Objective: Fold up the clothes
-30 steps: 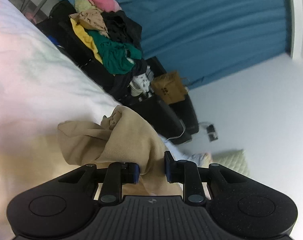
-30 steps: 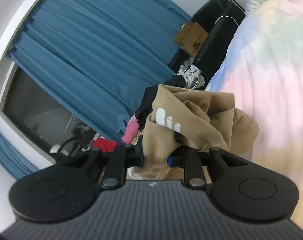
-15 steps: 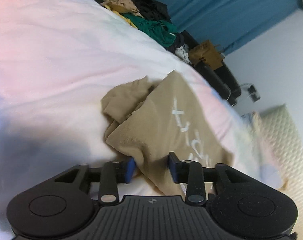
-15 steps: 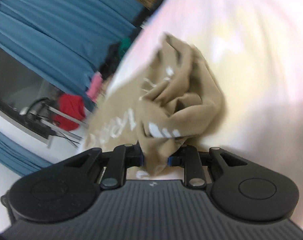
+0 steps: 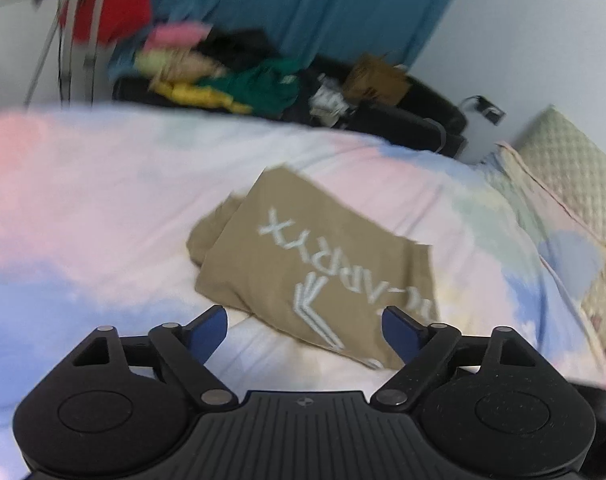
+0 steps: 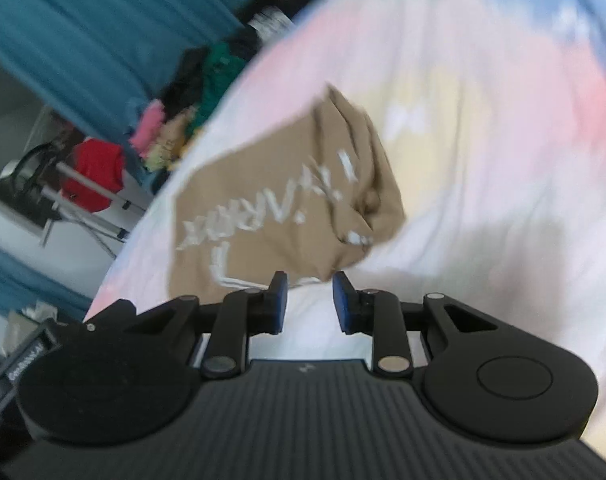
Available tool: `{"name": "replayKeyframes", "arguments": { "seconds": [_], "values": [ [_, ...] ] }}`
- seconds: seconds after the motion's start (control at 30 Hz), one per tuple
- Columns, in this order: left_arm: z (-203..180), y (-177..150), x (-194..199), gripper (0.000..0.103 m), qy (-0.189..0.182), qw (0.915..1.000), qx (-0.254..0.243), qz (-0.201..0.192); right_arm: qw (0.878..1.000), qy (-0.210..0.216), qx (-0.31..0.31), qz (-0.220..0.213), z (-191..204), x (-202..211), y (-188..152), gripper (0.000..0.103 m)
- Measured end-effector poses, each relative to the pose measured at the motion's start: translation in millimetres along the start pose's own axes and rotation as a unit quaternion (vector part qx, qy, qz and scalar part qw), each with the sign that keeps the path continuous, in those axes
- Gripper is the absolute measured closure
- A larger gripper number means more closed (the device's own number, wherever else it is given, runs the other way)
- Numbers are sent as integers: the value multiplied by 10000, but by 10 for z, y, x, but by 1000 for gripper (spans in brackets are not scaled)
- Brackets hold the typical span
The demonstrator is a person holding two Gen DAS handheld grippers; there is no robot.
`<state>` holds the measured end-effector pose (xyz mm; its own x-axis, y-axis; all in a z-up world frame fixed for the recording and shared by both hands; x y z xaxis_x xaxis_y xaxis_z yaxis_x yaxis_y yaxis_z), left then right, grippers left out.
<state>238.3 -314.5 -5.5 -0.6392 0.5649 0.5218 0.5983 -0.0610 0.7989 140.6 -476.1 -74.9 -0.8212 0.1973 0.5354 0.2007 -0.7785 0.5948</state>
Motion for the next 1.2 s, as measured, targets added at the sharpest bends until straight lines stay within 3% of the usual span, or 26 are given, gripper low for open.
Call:
{"name": "replayKeyframes", "arguments": {
  "seconds": [0.03, 0.1, 0.13, 0.4, 0.63, 0.83, 0.97, 1.2],
  "values": [
    [-63, 36, 212, 11, -12, 9999, -112, -110, 9998, 79, 117, -129, 85, 155, 81, 64],
    [-182, 126, 608, 5, 21, 9986, -340, -398, 9982, 248, 287, -464, 197, 462, 223, 19],
    [-242, 174, 803, 3, 45, 9974, -455, -550, 9966, 333, 385, -647, 263, 647, 264, 12],
    [-640, 367, 2366, 0, 93, 9815, -1001, -1630, 9764, 873, 1372, -1419, 763, 1851, 315, 12],
    [-833, 205, 3238, 0, 56, 9662, -1367, -2185, 9540, 1145, 2003, -1913, 986, 2573, 119, 12],
    [-833, -96, 3566, 0, 66, 9561, -1591, -2460, 9435, 1263, 2227, -2105, 978, 2797, -177, 12],
    [-689, -314, 3534, 0, -67, 9575, -1392, -2523, 9349, 1322, 2382, -2274, 926, 2785, -390, 12],
    [-361, -556, 3335, 0, 172, 9597, -1265, -2505, 9307, 1070, 2526, -2420, 781, 2444, -645, 12]
  ]
}}
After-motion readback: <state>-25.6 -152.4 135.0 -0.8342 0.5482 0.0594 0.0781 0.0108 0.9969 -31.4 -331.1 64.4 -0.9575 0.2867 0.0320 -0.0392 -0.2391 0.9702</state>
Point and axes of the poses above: each gripper's, at about its wrist camera, not at the fingertips, and x roughly against the way its jaws point, z to its left, y to its top, the point moved 6 cm from there along -x, roughly the way its jaws point, and after that the axes turned 10 degrees about -z, right-handed, at the moved point
